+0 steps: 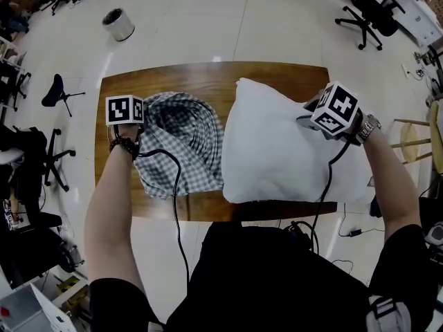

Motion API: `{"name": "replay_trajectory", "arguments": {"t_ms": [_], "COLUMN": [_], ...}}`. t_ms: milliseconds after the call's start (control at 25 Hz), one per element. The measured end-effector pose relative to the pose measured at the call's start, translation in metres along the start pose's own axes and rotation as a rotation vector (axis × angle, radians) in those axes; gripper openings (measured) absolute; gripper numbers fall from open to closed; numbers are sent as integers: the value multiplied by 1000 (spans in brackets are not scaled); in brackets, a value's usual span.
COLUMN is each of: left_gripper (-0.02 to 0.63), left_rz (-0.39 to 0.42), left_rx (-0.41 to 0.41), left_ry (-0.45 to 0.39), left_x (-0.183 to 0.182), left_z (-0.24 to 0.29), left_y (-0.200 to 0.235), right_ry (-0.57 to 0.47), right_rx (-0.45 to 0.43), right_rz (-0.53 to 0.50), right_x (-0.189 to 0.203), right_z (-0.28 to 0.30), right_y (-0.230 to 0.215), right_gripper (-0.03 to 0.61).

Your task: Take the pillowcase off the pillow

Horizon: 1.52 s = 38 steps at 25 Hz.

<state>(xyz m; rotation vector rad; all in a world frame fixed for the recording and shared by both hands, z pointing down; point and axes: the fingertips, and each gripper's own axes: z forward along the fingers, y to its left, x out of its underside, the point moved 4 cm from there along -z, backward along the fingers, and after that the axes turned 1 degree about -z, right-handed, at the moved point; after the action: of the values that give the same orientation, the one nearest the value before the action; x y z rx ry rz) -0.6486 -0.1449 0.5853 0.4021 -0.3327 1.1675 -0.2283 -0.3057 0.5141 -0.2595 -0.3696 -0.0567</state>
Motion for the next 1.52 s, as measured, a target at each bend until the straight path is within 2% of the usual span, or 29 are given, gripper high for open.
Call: {"name": "replay_trajectory", "arguments": {"t_ms": [40,160,200,480,680,920,1240,1360,1520], "left_gripper": [96,222,244,259,259,258,258,258,254], "left_rz": [6,36,44,95,135,184,235,259,312], "left_rx": [-10,-51,-59,-51,-39,-16,37,69,105], "left_ry": [-11,-54,-66,-124,-146,-180,-269,-302,-346], "left_x": [0,-2,-2,21,65,123,212,226,250], "left_z": [-1,-6,-9,-37,-56,-73,-108,-120,-142], "left_y": [-1,-5,-9,-52,-84,-143,-246,-276,-319], "right_ry": [-14,-69,-85,-118,-174,-226,-329,-399,-511], "right_rx": [7,42,55,142,186,214,257,278,314], "right_rz": [2,-10,-19,-108,-147,-207,-293,-295,-271], "right_x": [0,-3,-4,12,26,55,107,105,108], "right_z": [0,-2,-4,-19,-29,-28,-6,-2,-5], "right_y": [0,1,2,34,79,141,236,253,282], "right_gripper": [91,188,214,238,238,238,230,191,105]}}
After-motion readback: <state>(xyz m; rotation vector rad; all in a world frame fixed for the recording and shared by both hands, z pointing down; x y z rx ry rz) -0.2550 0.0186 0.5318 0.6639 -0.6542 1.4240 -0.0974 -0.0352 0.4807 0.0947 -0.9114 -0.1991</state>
